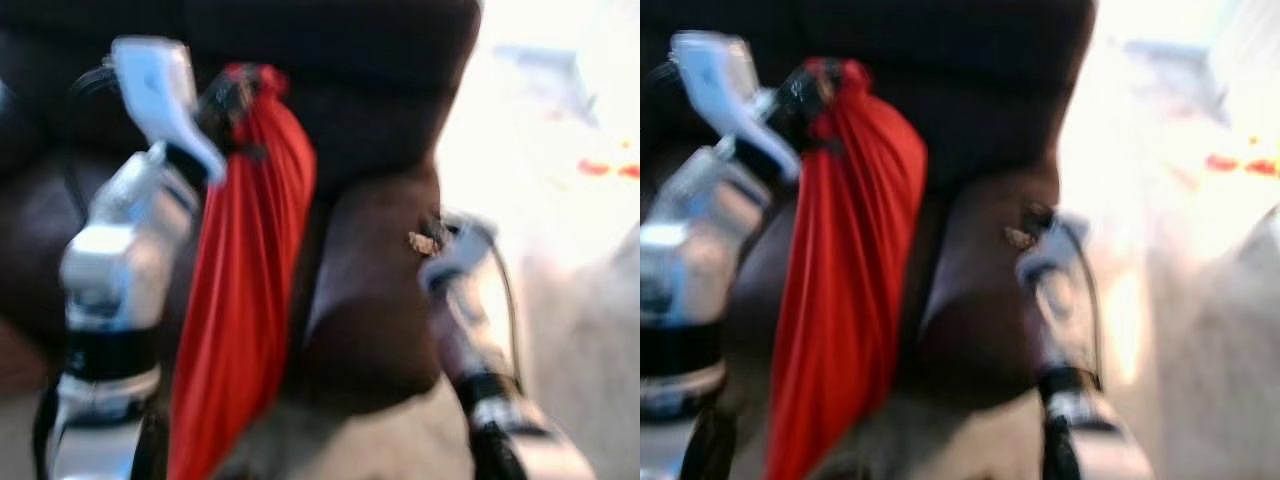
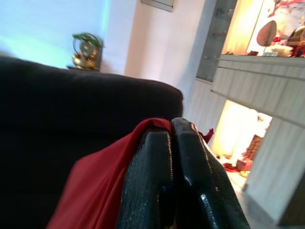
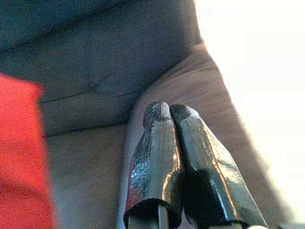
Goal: Move the pillow to the sofa from floor
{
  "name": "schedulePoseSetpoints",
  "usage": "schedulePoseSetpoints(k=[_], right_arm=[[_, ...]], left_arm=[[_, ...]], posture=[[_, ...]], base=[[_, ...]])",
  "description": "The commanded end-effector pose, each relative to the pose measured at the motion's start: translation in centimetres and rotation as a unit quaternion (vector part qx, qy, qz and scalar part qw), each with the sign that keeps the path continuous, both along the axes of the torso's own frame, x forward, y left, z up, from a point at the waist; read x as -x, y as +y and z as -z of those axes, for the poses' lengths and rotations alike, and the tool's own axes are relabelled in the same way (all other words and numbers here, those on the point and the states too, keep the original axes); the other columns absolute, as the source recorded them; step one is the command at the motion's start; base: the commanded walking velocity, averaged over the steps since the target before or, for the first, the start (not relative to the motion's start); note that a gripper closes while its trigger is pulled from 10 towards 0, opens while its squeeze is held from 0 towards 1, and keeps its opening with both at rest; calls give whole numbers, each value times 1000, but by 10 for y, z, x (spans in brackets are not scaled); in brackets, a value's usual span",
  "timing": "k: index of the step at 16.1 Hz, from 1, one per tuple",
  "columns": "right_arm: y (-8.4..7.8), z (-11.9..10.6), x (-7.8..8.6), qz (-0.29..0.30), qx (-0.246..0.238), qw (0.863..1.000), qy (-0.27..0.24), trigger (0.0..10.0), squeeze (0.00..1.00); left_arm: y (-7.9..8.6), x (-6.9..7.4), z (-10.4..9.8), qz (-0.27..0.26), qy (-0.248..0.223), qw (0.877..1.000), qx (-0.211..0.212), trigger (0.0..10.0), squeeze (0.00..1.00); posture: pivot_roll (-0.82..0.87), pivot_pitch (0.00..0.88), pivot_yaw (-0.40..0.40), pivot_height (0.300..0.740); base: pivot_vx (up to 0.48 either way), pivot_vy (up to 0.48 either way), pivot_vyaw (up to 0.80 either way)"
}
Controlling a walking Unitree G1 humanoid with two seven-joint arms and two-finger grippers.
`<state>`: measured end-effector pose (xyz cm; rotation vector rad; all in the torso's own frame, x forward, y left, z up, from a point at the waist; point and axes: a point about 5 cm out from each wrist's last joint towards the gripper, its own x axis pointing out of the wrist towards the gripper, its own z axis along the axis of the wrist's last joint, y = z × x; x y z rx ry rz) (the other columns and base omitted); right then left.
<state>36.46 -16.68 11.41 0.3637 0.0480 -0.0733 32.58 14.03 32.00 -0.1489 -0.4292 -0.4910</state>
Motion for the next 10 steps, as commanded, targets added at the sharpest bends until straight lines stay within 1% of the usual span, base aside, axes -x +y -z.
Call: schedulePoseSetpoints(k=[1,3,4,5,6,7,8,10], right_arm=[[5,-5,-2,-3,-3,1000,-8,10000,0],[6,-5,-2,-4,-3,1000,-8,10000,0],[6,-5,-3,-5,-3,1000,-9,10000,0],[6,-5,-3,-6,-2,1000,-9,10000,0],[6,-5,-3,-6,-3,1000,-8,10000,0],[6,-4,-2,-6,-2,1000,-7,10000,0],[6,-4,-2,-7,-2,1000,-6,10000,0],[6,-4,-2,-6,-2,1000,-6,10000,0]], left_arm=[[4,17,-46,12,-111,994,13,10000,0],[3,17,-52,16,-125,992,4,10000,0],[8,14,-56,-5,-129,992,3,10000,0],[23,6,-61,-61,-126,990,5,10000,0],[31,1,-62,-102,-121,987,3,10000,0],[45,-4,-65,-142,-114,983,20,10000,0],[51,-6,-67,-152,-113,981,32,10000,0],[49,-5,-68,-148,-116,982,35,10000,0]], posture=[[205,109,-69,730],[203,108,-68,730],[202,109,-67,730],[204,109,-67,730],[204,110,-67,730],[204,112,-67,730],[204,113,-66,730],[203,113,-66,730]], base=[[289,0,0],[289,0,0],[289,0,0],[285,0,0],[285,0,0],[251,0,0],[251,0,0],[253,0,0]])
